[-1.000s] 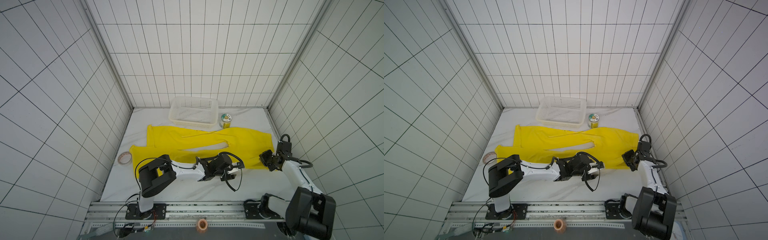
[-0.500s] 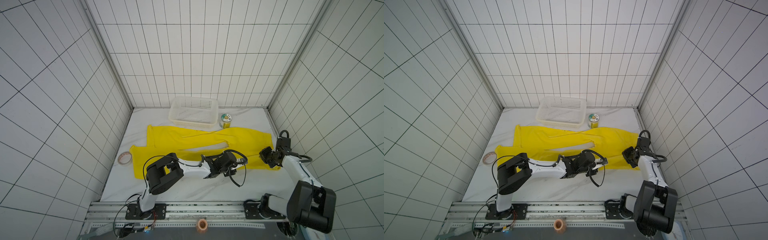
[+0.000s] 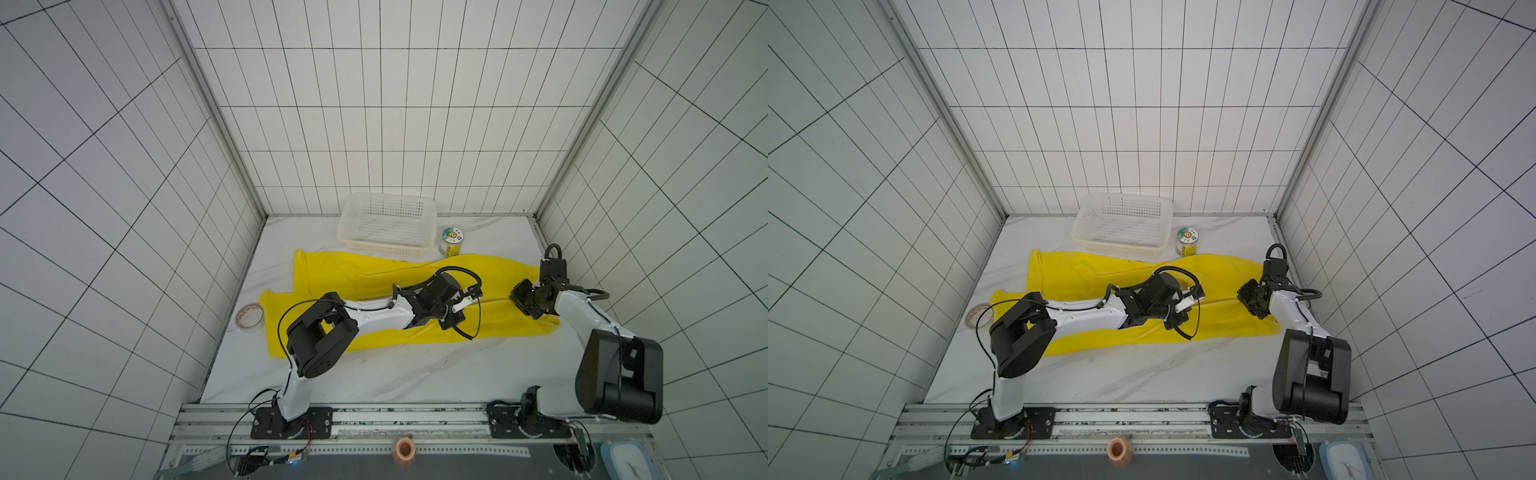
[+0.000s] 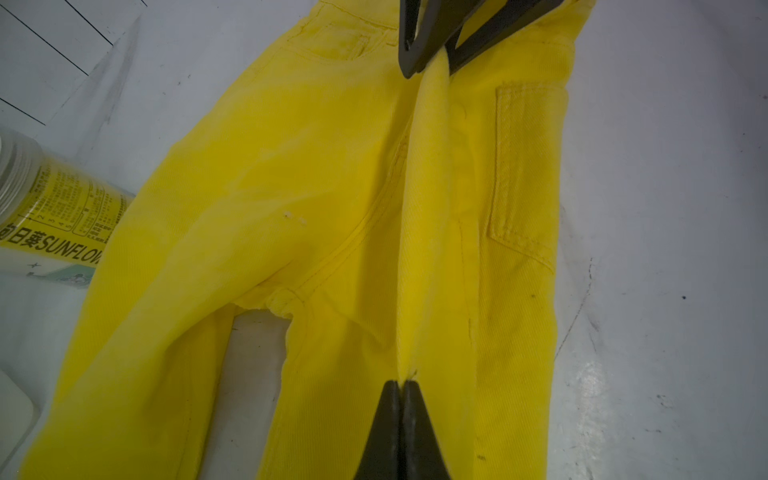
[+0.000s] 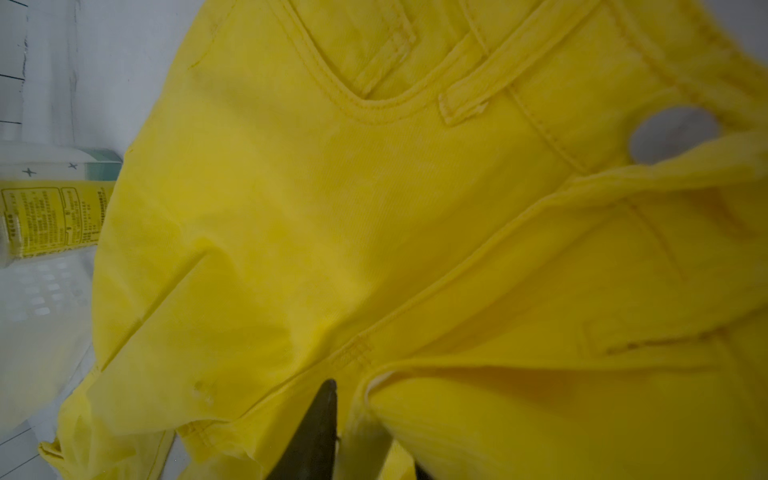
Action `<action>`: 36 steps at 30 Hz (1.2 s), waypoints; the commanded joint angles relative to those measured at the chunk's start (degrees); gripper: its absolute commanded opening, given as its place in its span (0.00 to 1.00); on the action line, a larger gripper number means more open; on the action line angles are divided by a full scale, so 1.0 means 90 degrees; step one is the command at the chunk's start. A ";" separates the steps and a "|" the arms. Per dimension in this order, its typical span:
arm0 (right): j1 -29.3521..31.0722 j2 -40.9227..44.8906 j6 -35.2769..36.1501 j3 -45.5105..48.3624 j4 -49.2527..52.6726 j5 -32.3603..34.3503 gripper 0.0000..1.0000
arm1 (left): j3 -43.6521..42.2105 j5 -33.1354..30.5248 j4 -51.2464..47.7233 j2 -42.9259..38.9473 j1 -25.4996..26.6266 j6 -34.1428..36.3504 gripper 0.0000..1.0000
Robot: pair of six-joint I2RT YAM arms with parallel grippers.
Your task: Fold and stack the trousers
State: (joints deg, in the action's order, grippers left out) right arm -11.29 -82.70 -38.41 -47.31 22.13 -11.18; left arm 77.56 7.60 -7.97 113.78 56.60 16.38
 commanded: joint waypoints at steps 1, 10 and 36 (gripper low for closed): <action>0.0092 -0.0245 0.0354 -0.0778 -0.0400 -0.0102 0.42 | 0.0181 0.0285 -0.0241 0.0242 -0.0138 -0.0148 0.00; 0.0051 0.0563 0.1221 -0.1337 0.0933 0.0836 0.57 | 0.0859 0.0374 -0.0776 0.0842 -0.0325 -0.0260 0.00; -0.0553 0.3126 0.0427 0.0558 0.3080 0.0638 0.39 | 0.1526 0.0696 -0.1038 0.1488 -0.0498 -0.0575 0.00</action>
State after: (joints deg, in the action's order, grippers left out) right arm -15.99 -55.79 -32.62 -47.09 45.25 -6.20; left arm 89.89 12.73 -17.08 125.78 52.38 11.31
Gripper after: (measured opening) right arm 0.389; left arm 0.049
